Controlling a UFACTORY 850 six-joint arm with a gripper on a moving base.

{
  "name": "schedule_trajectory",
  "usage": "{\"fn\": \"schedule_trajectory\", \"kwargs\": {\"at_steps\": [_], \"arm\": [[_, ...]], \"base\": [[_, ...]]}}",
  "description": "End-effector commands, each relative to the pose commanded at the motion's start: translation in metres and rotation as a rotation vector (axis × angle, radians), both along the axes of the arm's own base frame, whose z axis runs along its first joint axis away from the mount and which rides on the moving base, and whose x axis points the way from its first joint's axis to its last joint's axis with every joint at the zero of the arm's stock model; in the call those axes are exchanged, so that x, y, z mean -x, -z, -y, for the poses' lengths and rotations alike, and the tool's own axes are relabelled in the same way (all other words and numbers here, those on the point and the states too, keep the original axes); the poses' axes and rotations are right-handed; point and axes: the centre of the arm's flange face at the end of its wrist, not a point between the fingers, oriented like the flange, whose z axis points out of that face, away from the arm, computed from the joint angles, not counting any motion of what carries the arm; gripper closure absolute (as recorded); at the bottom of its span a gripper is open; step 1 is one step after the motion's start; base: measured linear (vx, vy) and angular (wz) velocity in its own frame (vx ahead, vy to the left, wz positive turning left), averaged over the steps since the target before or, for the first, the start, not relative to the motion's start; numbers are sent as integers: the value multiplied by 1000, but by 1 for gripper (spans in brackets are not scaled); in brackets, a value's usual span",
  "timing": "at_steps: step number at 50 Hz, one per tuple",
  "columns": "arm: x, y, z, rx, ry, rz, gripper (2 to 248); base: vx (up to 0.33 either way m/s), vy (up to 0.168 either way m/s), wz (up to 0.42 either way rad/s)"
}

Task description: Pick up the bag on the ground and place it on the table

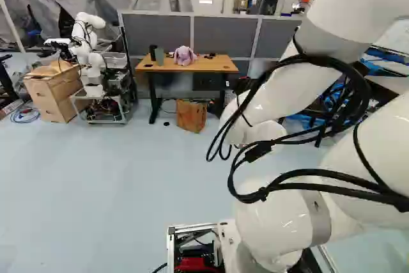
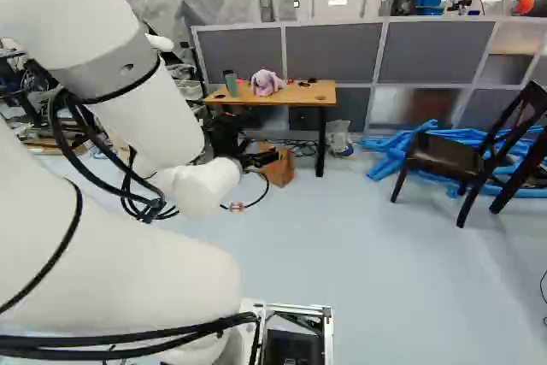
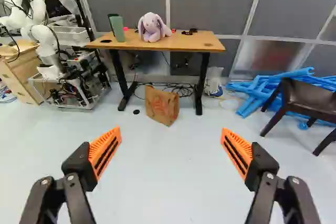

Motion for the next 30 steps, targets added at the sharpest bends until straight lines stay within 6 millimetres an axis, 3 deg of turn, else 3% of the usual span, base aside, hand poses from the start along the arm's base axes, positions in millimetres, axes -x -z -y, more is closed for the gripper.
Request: {"fn": "schedule_trajectory", "kwargs": {"at_steps": [30], "arm": [[0, 0, 0, 0, 0, 0, 3]], "base": [[9, 0, -1]]}}
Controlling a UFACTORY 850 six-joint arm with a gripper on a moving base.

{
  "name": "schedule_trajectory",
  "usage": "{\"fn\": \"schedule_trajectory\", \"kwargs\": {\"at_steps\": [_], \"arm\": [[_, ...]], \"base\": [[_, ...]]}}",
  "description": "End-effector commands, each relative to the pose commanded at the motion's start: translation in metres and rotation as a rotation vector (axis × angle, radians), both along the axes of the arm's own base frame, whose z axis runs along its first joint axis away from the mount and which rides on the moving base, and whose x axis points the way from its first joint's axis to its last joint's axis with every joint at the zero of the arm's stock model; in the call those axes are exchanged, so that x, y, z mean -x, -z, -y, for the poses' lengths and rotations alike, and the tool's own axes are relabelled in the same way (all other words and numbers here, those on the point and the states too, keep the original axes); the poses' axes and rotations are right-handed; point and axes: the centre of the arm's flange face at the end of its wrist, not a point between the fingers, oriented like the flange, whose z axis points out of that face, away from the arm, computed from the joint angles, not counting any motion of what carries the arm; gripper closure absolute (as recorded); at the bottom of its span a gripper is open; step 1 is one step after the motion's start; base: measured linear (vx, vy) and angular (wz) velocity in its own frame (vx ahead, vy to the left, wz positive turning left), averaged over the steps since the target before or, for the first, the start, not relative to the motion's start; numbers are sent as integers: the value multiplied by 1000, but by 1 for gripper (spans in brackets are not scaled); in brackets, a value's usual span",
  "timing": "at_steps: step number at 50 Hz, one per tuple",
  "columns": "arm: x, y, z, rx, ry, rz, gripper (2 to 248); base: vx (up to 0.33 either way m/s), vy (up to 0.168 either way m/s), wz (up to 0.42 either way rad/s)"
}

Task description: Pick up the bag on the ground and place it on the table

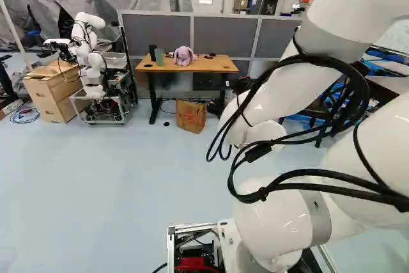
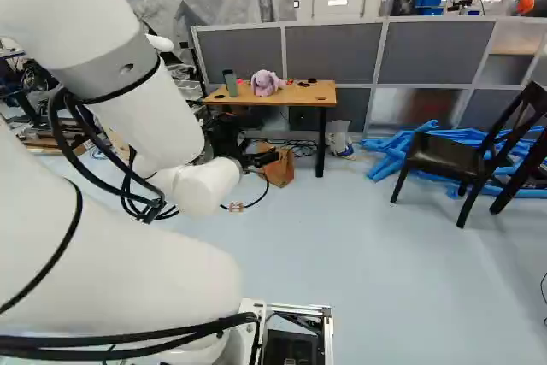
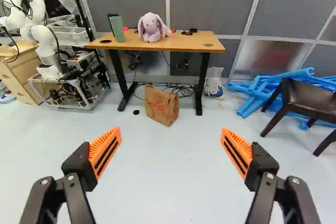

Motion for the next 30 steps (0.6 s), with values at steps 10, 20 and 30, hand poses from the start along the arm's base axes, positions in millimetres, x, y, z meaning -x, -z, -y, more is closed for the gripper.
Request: {"fn": "schedule_trajectory", "kwargs": {"at_steps": [10, 20, 30], "arm": [[0, 0, 0, 0, 0, 0, 3], [0, 0, 0, 0, 0, 0, 3], [0, 0, 0, 0, 0, 0, 3]], "base": [[44, 1, -4], [58, 1, -5], [87, 2, -9]]}}
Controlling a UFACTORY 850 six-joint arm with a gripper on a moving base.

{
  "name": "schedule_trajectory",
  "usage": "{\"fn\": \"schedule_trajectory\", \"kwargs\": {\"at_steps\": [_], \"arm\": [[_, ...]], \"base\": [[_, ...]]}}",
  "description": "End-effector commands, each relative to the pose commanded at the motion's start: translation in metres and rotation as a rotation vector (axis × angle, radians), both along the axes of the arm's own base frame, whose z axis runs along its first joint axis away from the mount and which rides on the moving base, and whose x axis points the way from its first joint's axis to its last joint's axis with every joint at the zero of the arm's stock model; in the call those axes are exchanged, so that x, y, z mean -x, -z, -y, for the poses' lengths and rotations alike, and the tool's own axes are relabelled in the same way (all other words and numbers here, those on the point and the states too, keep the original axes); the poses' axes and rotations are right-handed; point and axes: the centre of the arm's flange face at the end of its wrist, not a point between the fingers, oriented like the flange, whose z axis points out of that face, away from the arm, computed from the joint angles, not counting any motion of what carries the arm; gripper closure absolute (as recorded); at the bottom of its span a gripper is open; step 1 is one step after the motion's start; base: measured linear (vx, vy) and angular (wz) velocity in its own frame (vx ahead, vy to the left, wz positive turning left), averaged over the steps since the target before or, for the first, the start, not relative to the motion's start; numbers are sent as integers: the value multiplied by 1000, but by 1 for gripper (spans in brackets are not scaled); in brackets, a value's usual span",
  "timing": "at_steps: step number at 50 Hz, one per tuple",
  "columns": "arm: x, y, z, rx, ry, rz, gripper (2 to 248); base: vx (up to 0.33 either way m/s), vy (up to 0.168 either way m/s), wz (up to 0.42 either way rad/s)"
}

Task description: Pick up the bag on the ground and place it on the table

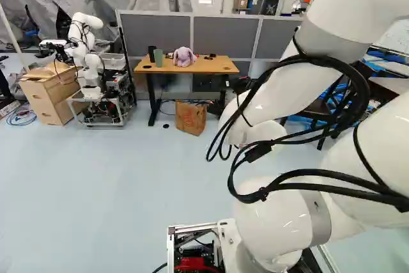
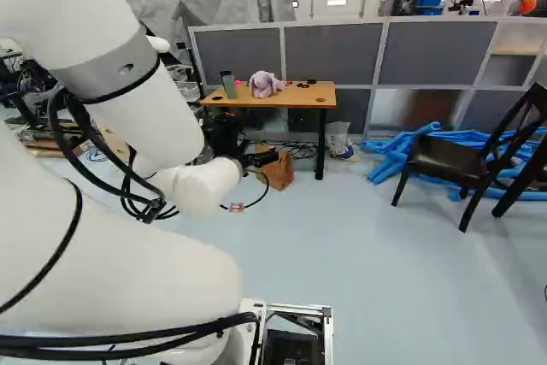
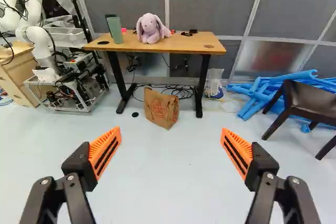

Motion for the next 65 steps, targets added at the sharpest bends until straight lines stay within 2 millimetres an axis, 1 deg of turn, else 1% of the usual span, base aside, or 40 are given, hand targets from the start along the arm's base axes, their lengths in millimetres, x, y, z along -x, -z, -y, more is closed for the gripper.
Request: {"fn": "schedule_trajectory", "kwargs": {"at_steps": [65], "arm": [[0, 0, 0, 0, 0, 0, 3]], "base": [[100, 2, -10]]}}
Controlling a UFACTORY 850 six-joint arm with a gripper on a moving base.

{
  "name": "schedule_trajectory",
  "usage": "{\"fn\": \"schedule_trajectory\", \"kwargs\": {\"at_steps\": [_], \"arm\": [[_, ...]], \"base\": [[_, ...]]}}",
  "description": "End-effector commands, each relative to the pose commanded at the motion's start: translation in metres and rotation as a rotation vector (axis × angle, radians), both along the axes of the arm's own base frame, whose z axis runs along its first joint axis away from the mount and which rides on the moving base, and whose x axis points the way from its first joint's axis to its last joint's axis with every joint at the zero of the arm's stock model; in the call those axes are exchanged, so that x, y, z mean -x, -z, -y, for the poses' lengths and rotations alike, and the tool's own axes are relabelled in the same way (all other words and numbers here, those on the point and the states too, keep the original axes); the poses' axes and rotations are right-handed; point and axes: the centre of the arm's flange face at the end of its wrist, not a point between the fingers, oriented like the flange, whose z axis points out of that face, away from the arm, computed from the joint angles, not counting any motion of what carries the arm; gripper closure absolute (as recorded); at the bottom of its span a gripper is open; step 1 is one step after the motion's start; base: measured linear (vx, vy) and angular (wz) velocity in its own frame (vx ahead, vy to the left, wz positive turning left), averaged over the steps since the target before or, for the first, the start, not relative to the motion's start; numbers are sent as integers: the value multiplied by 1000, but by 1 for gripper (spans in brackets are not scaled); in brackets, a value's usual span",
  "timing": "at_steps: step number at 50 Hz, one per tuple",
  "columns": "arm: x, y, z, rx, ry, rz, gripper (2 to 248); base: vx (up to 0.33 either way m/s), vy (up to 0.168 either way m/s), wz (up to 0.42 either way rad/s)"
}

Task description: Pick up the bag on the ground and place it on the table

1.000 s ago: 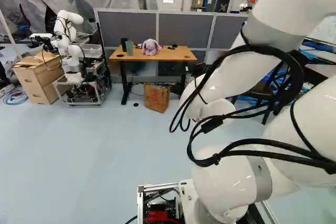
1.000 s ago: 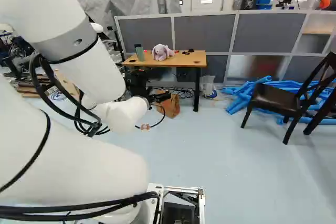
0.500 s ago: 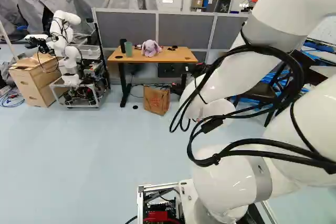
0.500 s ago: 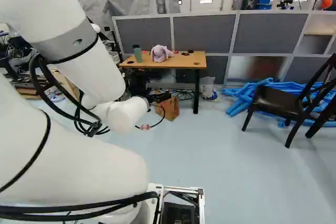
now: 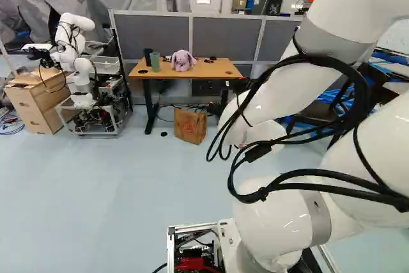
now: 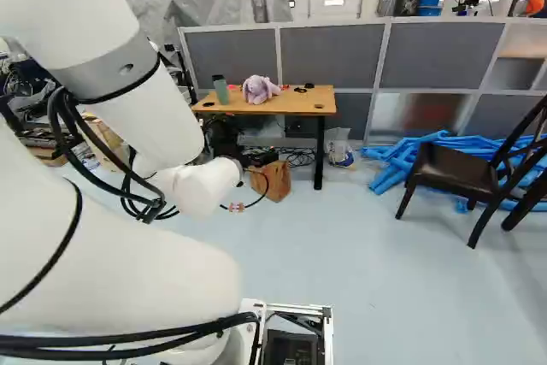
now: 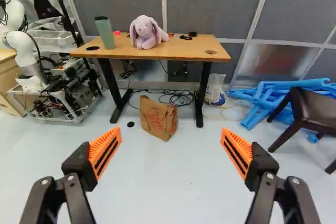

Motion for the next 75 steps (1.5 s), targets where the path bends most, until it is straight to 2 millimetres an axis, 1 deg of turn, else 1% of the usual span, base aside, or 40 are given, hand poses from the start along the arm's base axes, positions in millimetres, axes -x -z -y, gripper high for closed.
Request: {"fn": "schedule_trajectory", "kwargs": {"at_steps": [32, 66, 75], "arm": [[0, 0, 0, 0, 0, 0, 3], [0, 0, 0, 0, 0, 0, 3], [0, 0, 0, 0, 0, 0, 3]], "base": [[136, 3, -11], [139, 43, -21], [164, 6, -5]]}}
